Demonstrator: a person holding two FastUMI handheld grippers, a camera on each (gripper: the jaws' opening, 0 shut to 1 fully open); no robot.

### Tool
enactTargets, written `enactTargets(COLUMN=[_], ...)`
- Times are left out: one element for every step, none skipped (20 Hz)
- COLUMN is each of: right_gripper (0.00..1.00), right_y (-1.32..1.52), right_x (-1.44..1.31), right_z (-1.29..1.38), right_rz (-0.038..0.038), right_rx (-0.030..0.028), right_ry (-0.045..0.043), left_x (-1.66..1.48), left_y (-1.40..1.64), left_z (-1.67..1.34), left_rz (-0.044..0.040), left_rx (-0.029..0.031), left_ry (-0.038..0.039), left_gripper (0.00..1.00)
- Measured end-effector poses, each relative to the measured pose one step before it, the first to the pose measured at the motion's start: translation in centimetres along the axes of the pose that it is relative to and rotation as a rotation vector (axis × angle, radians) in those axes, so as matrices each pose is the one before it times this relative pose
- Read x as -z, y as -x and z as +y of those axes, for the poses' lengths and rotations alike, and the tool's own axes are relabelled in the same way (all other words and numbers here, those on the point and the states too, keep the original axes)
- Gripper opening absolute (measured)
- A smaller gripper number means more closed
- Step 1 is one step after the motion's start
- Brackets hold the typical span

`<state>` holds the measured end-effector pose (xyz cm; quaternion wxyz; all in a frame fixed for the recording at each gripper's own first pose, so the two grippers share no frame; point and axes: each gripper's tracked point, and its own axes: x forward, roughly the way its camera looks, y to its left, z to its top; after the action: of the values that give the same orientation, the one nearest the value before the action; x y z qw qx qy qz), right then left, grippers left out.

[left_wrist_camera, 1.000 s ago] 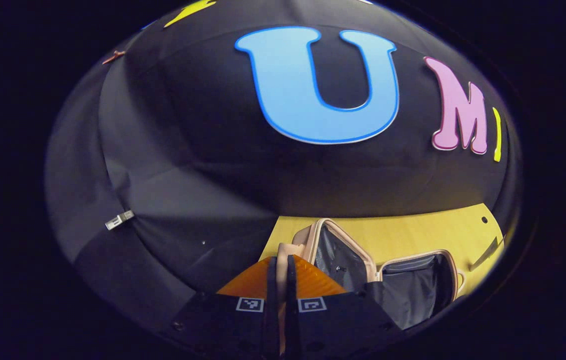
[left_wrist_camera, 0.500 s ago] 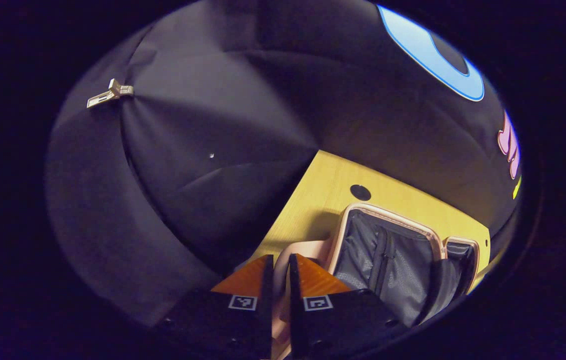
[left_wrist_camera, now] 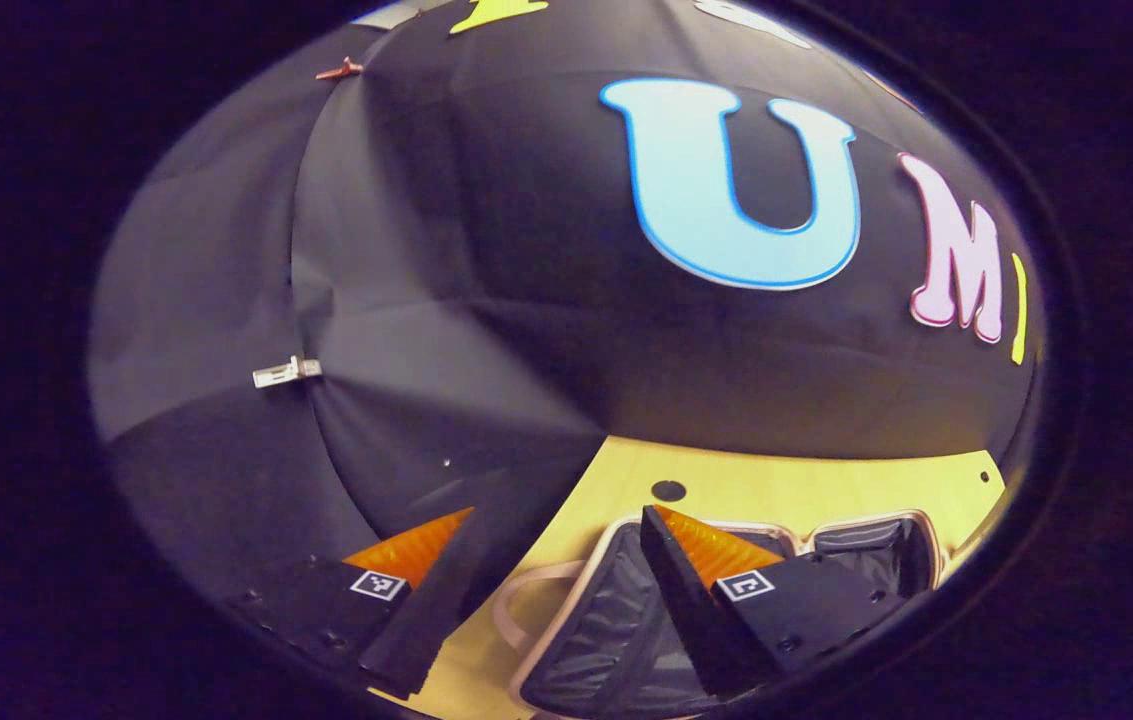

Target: First open the suitcase, pack the skin care products into it, and then close the suitcase.

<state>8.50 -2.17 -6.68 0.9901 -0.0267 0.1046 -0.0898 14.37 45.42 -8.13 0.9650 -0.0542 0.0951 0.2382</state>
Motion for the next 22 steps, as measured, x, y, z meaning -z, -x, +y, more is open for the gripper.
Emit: enactTargets(right_gripper=[0.96,0.96,0.96,0.96,0.96,0.96,0.96,0.96,0.96,0.96,0.96,0.96,0.96,0.96,0.96,0.96,0.96,0.96,0.96,0.96,0.96,0.96], right_y=[-0.047,-0.012,-0.081,-0.124,-0.17,-0.12,-0.268,-0.382,-0.416,-0.465,-0.549,-0.489,-0.545,-0.648,-0.646,-0.643,-0.717,-0.781,-0.928,-0.814,-1.01,-0.877], right_x=[-0.139,-0.059,0.019,0.051,0.075,0.216,0.136,0.222,0.216,0.334,0.202,0.259,0.343,0.45,0.42,0.459,0.367,0.458,0.536,0.733,0.836,0.836], right_z=[-0.213,-0.278,-0.343,-0.432,-0.496,-0.478,-0.432,-0.512,-0.401,-0.491,-0.438,-0.35,-0.292,-0.387,-0.303,-0.445,-0.458,-0.53,-0.511,-0.463,-0.473,-0.376], right_rz=[-0.00396,-0.00301,-0.00015,0.00035,0.00176,0.00699,0.00484,0.00662,0.01004,0.00875,0.00768,0.00594,0.00866,0.01109,0.00776,0.00612,0.00643,0.00641,0.0084,0.01164,0.0164,0.01774], right_rx=[-0.0024,-0.00108,-0.00015,0.00018,0.00272,0.00169,-0.00025,0.00096,-0.00234,-0.0009,-0.00552,-0.00654,-0.01171,-0.01069,-0.01344,-0.00811,-0.00669,-0.00377,-0.00258,-0.00408,-0.00255,-0.00335], right_ry=[0.00107,0.00116,0.00095,-0.00021,-0.00048,-0.00462,-0.00903,-0.0093,-0.00841,-0.0052,-0.00458,-0.00096,0.00597,0.01019,0.00752,0.00625,0.00383,0.00152,-0.00205,-0.00025,0.00805,0.01285], left_x=[-0.448,-0.548,-0.508,-0.373,-0.129,0.314,0.662,0.971,0.872,1.559,1.682,1.816,1.76,1.642,1.407,1.267,1.132,1.059,1.169,0.937,0.848,0.655], left_y=[1.717,1.919,1.329,1.196,0.991,0.998,1.096,0.887,0.713,0.459,0.402,0.062,-0.124,-0.286,-0.495,-0.951,-1.208,-1.128,-1.391,-1.716,-1.368,-1.93], left_z=[-2.281,-2.519,-2.562,-2.917,-2.997,-3.33,-3.412,-3.093,-3.127,-2.845,-2.911,-2.389,-2.486,-2.174,-2.16,-2.2,-2.13,-1.789,-1.533,-1.015,-0.823,-0.699], left_rz=[-0.02837,-0.02136,-0.01799,-0.00807,-0.00342,0.00126,0.00887,0.00508,-0.00081,0.00526,0.01991,0.01858,0.01678,0.01552,0.018,0.01634,0.01531,0.01107,0.01409,0.01908,0.02431,0.01375], left_rx=[0.02303,0.02905,0.02759,0.03547,0.03986,0.03578,0.04534,0.0368,0.03961,0.04372,0.04158,0.03808,0.03471,0.02519,0.02942,0.02752,0.02935,0.02664,0.02093,0.02126,0.0123,0.0108], left_ry=[-0.01466,-0.01348,-0.00498,0.00524,0.01512,0.02186,0.02152,0.02263,0.0215,0.01638,0.00686,-0.00095,-0.01137,-0.01538,-0.01311,-0.00865,-0.0073,-0.00819,-0.00943,-0.00722,-0.00433,-0.0019], left_gripper=[0.96,0.97,0.96,0.96,0.97,0.96,0.96,0.96,0.96,0.96,0.96,0.97,0.97,0.96,0.96,0.96,0.97,0.96,0.96,0.96,0.97,0.97])
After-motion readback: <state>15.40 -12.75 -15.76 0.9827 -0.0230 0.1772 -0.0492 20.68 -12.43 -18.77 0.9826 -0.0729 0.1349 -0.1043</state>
